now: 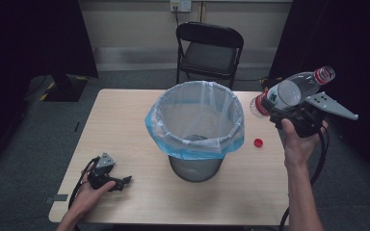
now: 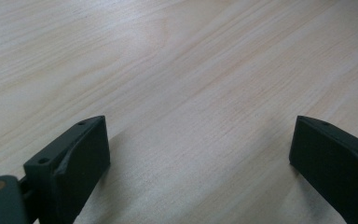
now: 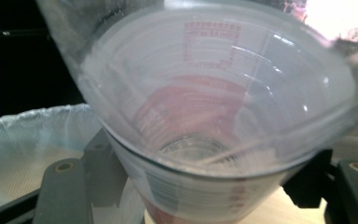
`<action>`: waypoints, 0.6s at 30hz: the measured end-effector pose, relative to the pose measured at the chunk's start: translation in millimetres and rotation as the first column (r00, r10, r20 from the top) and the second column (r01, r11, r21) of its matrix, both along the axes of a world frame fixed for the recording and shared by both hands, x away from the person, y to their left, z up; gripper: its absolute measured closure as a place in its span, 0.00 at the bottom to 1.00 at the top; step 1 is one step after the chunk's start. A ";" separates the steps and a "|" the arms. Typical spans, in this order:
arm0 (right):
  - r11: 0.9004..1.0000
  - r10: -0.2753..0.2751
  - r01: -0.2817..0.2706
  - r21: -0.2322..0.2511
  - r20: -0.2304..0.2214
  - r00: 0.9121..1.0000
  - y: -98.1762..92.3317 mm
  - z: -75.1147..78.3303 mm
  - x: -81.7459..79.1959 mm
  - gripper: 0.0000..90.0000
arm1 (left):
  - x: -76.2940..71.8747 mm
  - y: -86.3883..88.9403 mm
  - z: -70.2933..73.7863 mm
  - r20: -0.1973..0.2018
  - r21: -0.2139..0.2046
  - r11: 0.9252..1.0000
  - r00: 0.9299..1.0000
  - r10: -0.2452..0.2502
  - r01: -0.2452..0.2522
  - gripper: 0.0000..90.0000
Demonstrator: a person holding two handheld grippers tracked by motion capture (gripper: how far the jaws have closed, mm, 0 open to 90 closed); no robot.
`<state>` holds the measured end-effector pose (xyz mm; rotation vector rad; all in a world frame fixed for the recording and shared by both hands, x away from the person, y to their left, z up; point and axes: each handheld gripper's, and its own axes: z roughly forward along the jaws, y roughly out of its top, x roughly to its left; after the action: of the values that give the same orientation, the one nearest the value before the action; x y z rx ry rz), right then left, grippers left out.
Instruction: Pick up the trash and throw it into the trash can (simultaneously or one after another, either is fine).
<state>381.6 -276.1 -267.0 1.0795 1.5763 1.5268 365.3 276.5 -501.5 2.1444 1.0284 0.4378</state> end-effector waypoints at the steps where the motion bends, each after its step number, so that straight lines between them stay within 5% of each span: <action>1: 1.000 0.002 -0.002 0.004 0.006 1.000 0.9 1.9 0.9 0.32 | 0.0 0.0 0.0 0.000 0.000 1.000 1.000 0.000 0.000 0.05; 18: 0.991 0.117 -0.123 0.057 0.109 0.987 25.2 35.0 8.9 0.32 | -0.1 -0.2 -0.1 -0.002 -0.003 1.000 1.000 0.001 -0.001 0.05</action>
<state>390.5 -250.8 -232.0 0.9367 1.5534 1.6965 365.2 276.4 -501.6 2.1422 1.0312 0.4346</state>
